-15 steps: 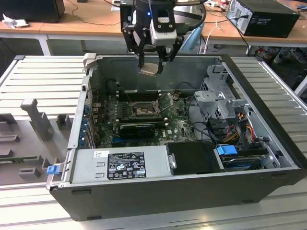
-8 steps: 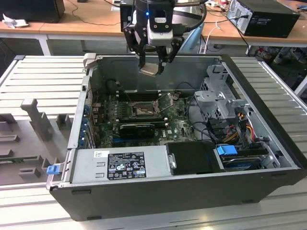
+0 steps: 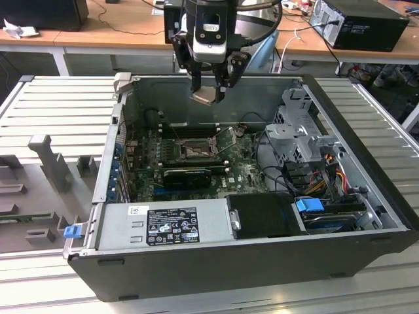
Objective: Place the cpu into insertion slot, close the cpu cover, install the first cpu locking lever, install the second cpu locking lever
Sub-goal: 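Place the cpu into insertion slot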
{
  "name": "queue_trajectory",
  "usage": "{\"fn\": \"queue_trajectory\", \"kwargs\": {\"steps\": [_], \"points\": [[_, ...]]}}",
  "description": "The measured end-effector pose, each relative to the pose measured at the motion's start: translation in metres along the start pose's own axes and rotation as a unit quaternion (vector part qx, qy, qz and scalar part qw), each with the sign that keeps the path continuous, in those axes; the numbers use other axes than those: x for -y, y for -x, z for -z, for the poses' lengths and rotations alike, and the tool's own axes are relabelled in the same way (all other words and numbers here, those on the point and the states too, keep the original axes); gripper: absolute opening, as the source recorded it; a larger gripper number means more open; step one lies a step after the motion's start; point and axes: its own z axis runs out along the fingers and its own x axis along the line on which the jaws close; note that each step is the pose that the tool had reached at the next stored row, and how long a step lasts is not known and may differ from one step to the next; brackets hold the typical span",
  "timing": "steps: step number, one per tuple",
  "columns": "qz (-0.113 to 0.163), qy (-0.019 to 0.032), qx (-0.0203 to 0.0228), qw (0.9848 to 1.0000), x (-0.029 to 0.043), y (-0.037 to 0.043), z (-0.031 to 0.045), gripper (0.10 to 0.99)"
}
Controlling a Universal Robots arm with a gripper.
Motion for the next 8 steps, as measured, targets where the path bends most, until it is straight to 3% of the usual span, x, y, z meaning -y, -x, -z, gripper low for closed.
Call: {"fn": "queue_trajectory", "kwargs": {"steps": [8], "points": [[-0.028,0.0005,0.0024,0.9996,0.0011,-0.0013,-0.0005,0.541]]}}
